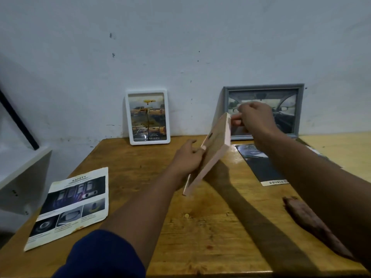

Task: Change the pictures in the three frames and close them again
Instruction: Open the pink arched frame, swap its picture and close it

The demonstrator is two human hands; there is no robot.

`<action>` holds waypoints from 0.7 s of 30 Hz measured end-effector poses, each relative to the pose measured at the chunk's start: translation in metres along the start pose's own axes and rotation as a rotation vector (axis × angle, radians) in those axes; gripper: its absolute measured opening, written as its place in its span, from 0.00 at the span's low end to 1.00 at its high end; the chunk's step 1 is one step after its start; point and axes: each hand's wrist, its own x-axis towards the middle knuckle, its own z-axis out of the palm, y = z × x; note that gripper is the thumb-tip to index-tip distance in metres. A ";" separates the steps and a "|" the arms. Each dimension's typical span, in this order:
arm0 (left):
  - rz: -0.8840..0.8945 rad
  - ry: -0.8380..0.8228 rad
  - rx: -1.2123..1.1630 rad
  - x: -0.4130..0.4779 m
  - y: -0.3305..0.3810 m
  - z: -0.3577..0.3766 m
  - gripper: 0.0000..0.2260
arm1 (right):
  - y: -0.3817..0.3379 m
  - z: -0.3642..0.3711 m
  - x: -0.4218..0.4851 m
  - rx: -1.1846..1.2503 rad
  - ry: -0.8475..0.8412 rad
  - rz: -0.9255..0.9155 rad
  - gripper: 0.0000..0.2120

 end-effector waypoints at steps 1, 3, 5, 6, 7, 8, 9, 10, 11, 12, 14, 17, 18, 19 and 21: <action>0.031 -0.021 -0.022 0.000 0.016 0.005 0.22 | -0.012 -0.004 0.002 0.019 -0.035 -0.019 0.08; 0.048 0.009 -0.114 0.003 0.039 0.006 0.16 | -0.030 -0.004 0.004 0.040 -0.123 -0.046 0.08; 0.000 0.015 -0.224 0.002 0.058 -0.007 0.19 | -0.039 0.004 0.000 0.074 -0.207 -0.069 0.08; -0.015 0.003 -0.272 0.001 0.061 -0.019 0.25 | -0.041 0.011 -0.003 0.086 -0.245 -0.082 0.09; -0.018 -0.014 -0.294 -0.001 0.061 -0.032 0.31 | -0.041 0.017 -0.007 0.092 -0.275 -0.089 0.12; -0.022 -0.016 -0.309 -0.005 0.062 -0.044 0.35 | -0.039 0.024 -0.010 0.089 -0.299 -0.094 0.14; -0.025 0.000 -0.298 -0.007 0.058 -0.056 0.35 | -0.035 0.029 -0.014 0.077 -0.317 -0.099 0.16; -0.030 0.013 -0.291 -0.012 0.055 -0.066 0.32 | -0.029 0.034 -0.016 0.057 -0.327 -0.101 0.16; -0.040 0.034 -0.288 -0.015 0.050 -0.075 0.29 | -0.021 0.039 -0.019 0.027 -0.334 -0.097 0.16; -0.057 0.051 -0.300 -0.018 0.045 -0.082 0.25 | -0.012 0.042 -0.022 -0.026 -0.331 -0.097 0.15; -0.098 0.082 -0.324 -0.019 0.031 -0.091 0.20 | 0.011 0.047 -0.026 -0.190 -0.311 -0.092 0.17; -0.158 0.091 -0.305 -0.025 0.011 -0.092 0.17 | 0.051 0.044 -0.032 -0.396 -0.292 -0.011 0.19; -0.195 0.065 -0.302 -0.031 0.005 -0.089 0.18 | 0.065 0.041 -0.034 -0.453 -0.289 0.018 0.20; -0.235 0.045 -0.299 -0.034 -0.002 -0.084 0.19 | 0.077 0.037 -0.035 -0.514 -0.291 0.035 0.20; -0.291 0.016 -0.241 -0.043 -0.012 -0.071 0.20 | 0.094 0.030 -0.038 -0.613 -0.300 0.029 0.20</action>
